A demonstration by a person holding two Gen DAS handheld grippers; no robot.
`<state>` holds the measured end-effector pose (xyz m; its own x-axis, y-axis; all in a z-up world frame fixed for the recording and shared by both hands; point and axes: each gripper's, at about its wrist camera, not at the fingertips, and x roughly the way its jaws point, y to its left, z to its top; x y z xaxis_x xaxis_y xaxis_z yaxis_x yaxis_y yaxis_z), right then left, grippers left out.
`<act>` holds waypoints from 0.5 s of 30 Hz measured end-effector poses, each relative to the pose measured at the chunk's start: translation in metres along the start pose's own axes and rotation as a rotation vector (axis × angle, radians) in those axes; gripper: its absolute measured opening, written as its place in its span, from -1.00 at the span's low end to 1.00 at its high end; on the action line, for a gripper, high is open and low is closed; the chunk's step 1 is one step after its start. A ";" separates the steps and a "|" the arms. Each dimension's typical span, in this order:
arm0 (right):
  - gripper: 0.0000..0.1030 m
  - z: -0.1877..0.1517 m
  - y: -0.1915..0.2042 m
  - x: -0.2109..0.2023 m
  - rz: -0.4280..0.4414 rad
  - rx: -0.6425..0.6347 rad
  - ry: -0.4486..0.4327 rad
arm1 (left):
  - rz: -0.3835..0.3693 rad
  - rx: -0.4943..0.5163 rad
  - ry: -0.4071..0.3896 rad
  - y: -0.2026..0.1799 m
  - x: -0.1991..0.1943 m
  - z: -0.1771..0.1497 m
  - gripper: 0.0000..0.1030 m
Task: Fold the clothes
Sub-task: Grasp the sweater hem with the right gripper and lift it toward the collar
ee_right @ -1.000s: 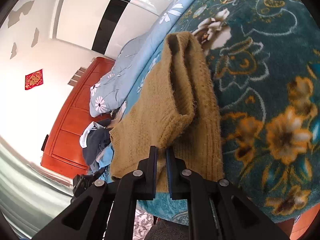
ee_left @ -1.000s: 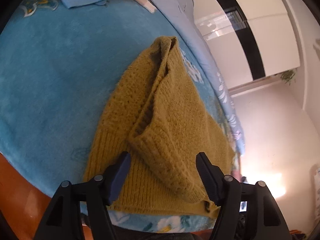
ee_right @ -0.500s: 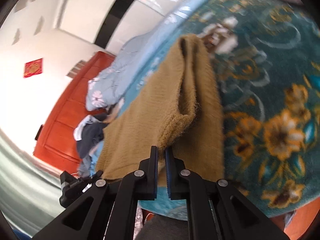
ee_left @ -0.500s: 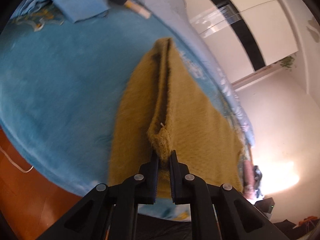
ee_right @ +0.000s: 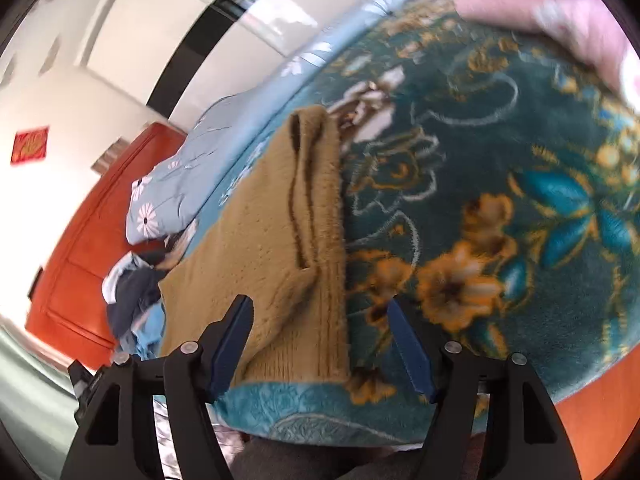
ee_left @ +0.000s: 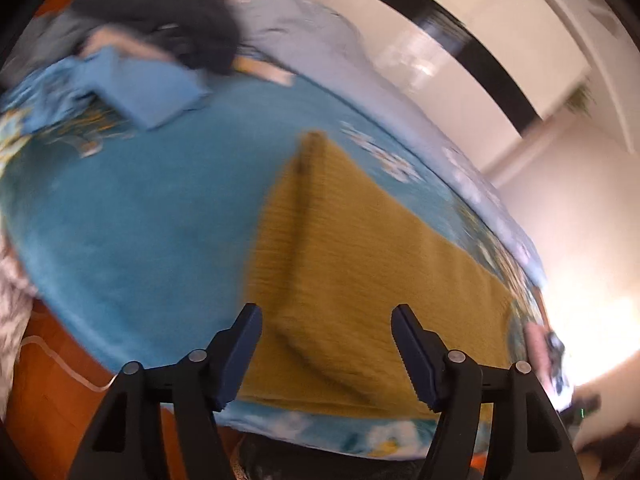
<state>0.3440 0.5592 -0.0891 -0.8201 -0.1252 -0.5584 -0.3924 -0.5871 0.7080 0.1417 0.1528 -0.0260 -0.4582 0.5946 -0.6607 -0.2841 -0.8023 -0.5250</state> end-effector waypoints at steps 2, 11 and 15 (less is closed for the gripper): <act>0.39 0.002 0.005 0.006 -0.002 0.006 -0.013 | -0.033 0.118 0.059 -0.040 0.023 -0.005 0.40; -0.24 0.008 0.017 0.025 -0.017 0.054 0.022 | -0.184 0.268 0.248 -0.107 0.087 -0.041 -0.18; -0.57 0.011 0.027 0.029 -0.053 0.050 0.036 | -0.186 0.266 0.257 -0.096 0.094 -0.050 -0.55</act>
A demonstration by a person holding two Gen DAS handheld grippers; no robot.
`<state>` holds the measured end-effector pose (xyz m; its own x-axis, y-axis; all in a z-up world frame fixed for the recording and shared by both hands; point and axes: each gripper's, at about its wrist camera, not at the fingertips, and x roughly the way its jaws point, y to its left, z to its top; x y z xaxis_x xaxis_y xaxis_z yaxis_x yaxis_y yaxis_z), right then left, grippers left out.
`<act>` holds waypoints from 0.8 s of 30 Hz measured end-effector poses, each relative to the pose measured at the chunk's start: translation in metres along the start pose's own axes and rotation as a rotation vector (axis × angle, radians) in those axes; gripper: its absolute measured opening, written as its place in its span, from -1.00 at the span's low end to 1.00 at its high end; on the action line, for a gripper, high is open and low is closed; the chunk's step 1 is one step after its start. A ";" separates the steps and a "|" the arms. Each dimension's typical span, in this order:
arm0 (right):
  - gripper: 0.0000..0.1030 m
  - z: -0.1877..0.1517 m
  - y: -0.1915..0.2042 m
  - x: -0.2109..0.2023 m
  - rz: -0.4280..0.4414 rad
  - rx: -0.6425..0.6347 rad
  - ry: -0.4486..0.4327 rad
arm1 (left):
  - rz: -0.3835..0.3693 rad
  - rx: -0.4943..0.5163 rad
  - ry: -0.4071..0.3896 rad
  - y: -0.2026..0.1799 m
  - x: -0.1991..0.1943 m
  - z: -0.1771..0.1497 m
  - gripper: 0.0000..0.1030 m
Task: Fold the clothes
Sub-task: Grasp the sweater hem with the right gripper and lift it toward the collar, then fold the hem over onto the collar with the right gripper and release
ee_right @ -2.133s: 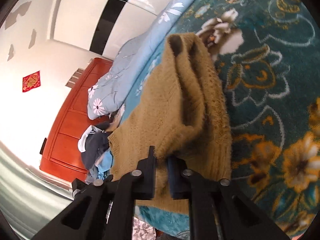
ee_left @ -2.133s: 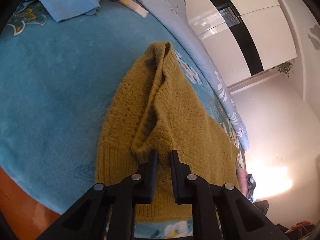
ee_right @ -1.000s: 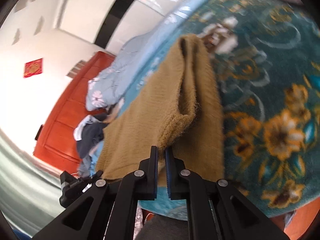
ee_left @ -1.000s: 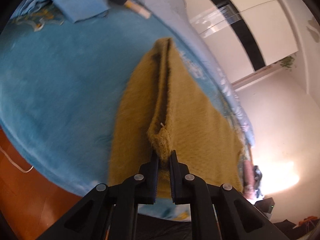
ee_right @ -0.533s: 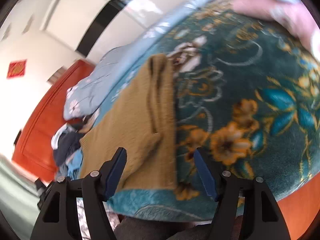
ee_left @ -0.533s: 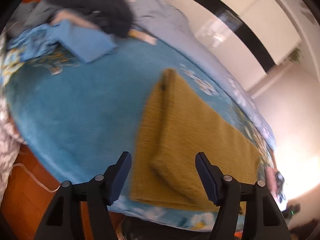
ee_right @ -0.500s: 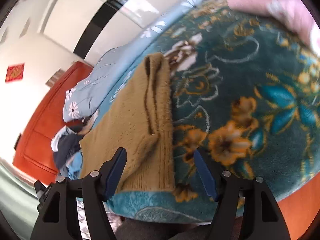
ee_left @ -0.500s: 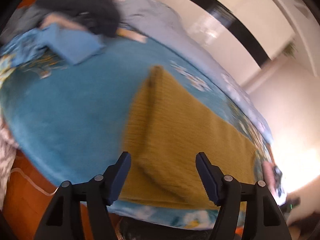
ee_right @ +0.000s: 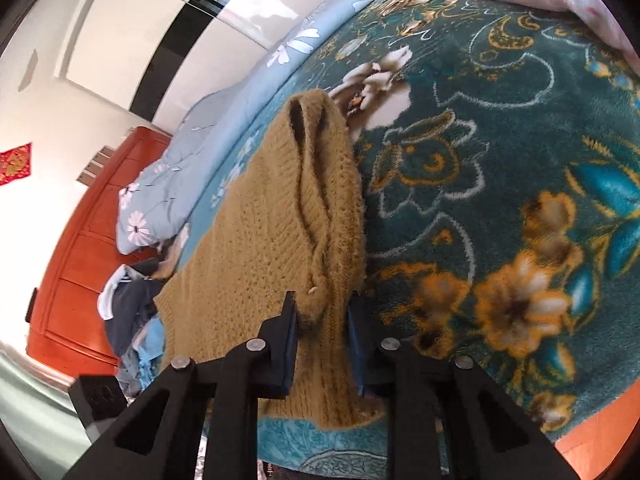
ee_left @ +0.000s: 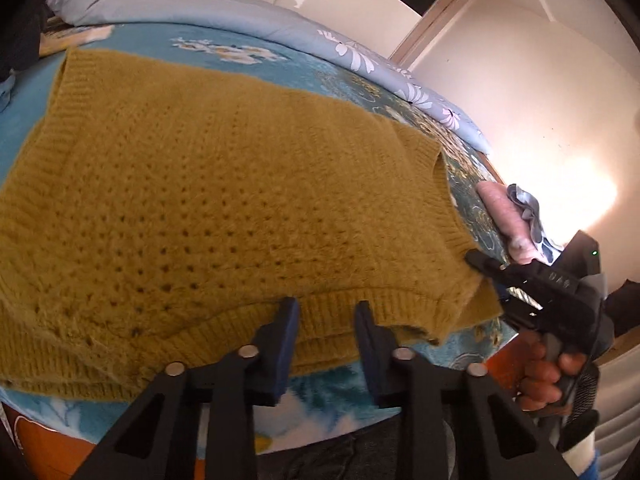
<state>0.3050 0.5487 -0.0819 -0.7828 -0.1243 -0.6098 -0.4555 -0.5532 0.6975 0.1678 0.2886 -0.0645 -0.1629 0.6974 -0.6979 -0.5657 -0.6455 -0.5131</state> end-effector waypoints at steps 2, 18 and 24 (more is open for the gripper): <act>-0.59 0.005 0.012 -0.003 -0.013 -0.011 -0.002 | -0.021 -0.012 -0.001 0.006 -0.001 0.000 -0.55; -0.61 -0.095 0.303 0.081 0.008 -0.928 0.173 | -0.058 -0.340 -0.225 0.145 -0.132 -0.012 -0.50; -0.59 -0.164 0.307 0.156 -0.035 -1.006 0.365 | 0.031 -0.504 -0.276 0.210 -0.172 -0.040 -0.37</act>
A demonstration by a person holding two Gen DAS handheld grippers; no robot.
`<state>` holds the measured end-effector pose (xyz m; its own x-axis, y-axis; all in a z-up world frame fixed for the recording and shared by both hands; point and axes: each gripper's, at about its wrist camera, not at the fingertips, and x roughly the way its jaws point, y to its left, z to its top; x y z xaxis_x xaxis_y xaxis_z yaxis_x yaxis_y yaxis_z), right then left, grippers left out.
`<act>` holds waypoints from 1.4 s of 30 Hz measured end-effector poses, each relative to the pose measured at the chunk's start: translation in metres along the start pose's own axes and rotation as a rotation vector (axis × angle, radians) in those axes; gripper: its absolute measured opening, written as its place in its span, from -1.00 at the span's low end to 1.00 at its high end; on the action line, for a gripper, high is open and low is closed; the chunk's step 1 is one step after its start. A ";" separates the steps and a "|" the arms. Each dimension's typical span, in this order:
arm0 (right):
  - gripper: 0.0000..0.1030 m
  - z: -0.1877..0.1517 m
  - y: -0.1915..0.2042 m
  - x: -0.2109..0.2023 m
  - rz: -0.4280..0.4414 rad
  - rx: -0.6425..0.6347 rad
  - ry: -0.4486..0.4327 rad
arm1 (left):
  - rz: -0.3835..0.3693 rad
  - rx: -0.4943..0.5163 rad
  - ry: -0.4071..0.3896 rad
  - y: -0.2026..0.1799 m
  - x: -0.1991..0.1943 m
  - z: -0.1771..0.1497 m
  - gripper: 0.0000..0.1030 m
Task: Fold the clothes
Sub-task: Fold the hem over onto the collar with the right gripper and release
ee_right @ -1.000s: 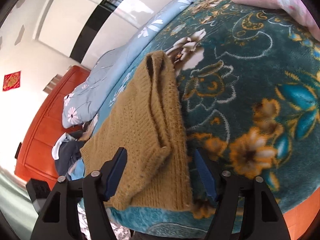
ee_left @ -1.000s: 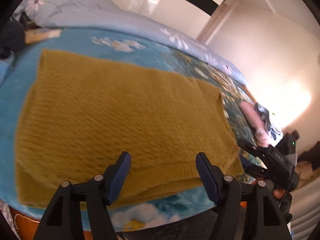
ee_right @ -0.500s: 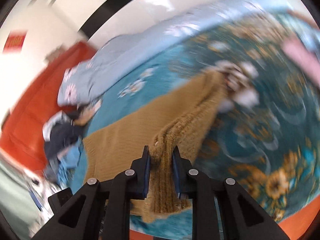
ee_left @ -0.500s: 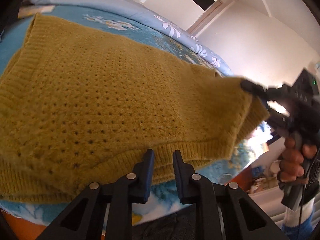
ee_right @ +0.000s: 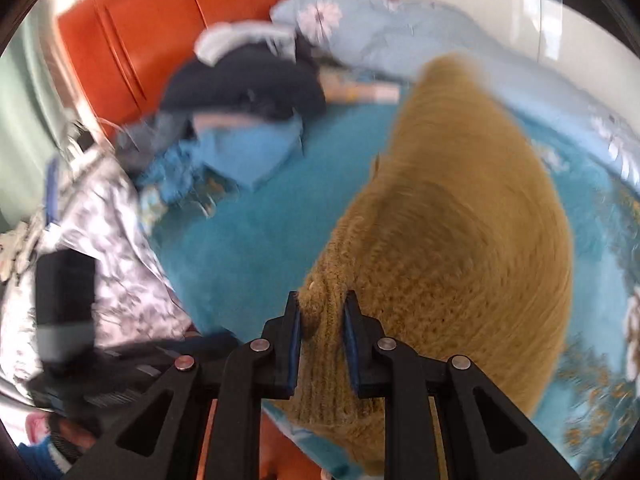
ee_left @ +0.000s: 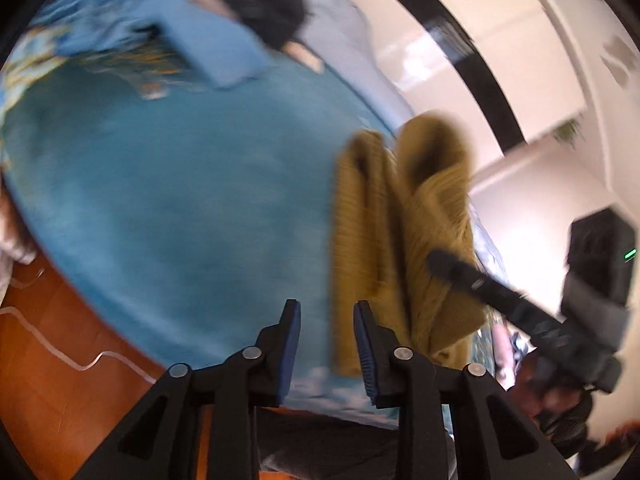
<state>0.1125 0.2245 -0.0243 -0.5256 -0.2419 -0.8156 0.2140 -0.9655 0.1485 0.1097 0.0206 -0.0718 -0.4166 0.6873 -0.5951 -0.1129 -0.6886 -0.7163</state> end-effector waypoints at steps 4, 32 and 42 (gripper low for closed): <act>-0.43 -0.004 0.007 0.018 0.017 0.008 0.033 | 0.010 -0.050 -0.008 0.016 -0.004 0.001 -0.27; -0.12 -0.092 -0.126 -0.066 0.052 0.466 -0.116 | -0.106 0.063 0.126 -0.023 0.039 -0.024 -0.79; 0.02 -0.110 -0.134 -0.044 0.153 0.541 -0.074 | -0.109 0.065 0.111 -0.019 0.043 -0.028 -0.70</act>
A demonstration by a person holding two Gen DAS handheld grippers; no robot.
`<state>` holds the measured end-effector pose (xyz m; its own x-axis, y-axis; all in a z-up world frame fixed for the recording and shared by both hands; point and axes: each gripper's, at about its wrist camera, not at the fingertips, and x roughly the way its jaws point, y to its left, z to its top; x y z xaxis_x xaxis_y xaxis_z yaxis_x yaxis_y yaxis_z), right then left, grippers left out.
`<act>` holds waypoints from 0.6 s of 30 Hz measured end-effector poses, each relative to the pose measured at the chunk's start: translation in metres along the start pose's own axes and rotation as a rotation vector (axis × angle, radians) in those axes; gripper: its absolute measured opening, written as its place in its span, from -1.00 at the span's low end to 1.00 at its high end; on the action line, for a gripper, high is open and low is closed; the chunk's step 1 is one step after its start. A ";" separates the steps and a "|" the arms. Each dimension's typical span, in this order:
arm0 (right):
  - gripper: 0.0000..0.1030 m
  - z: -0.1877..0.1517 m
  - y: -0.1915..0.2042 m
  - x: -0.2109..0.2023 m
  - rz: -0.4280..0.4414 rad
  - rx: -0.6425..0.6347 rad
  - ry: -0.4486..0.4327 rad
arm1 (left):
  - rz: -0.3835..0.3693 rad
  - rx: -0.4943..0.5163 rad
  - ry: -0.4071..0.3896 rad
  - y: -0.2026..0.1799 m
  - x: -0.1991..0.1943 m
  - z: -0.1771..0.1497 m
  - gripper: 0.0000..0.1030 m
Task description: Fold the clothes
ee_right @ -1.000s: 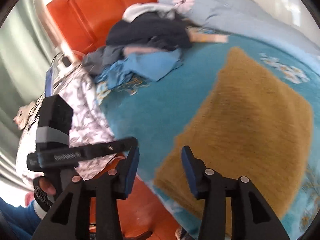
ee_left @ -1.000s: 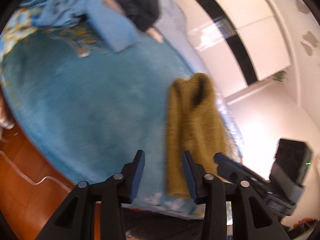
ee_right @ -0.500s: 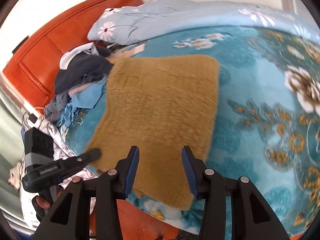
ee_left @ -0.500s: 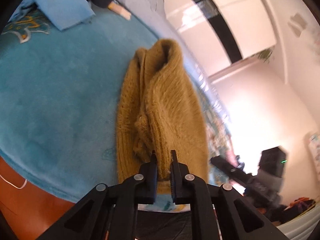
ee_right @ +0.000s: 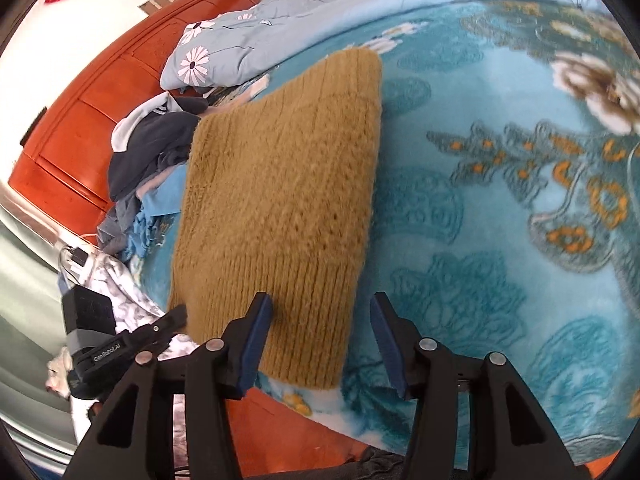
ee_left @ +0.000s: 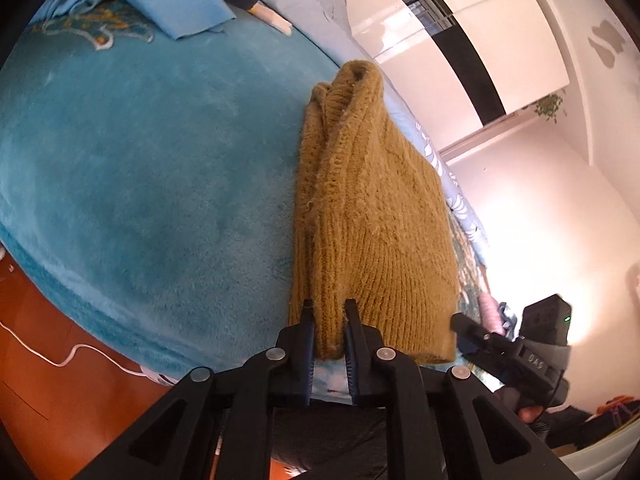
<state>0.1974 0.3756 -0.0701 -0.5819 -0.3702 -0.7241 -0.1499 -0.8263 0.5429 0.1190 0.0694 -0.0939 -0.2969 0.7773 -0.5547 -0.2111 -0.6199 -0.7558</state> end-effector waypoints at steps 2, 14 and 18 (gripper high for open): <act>0.03 -0.002 -0.003 0.007 0.051 0.033 0.016 | -0.005 -0.009 0.002 0.002 0.000 0.000 -0.69; -0.54 0.003 -0.022 0.002 0.250 0.156 -0.017 | 0.003 0.008 0.012 -0.009 -0.011 0.003 -0.16; -0.55 0.038 -0.047 -0.029 0.155 0.122 -0.054 | 0.009 0.022 0.003 -0.012 -0.017 0.005 0.00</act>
<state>0.1909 0.4412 -0.0578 -0.6471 -0.4633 -0.6055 -0.1487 -0.7023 0.6962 0.1217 0.0637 -0.0736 -0.2961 0.7720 -0.5625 -0.2292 -0.6291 -0.7428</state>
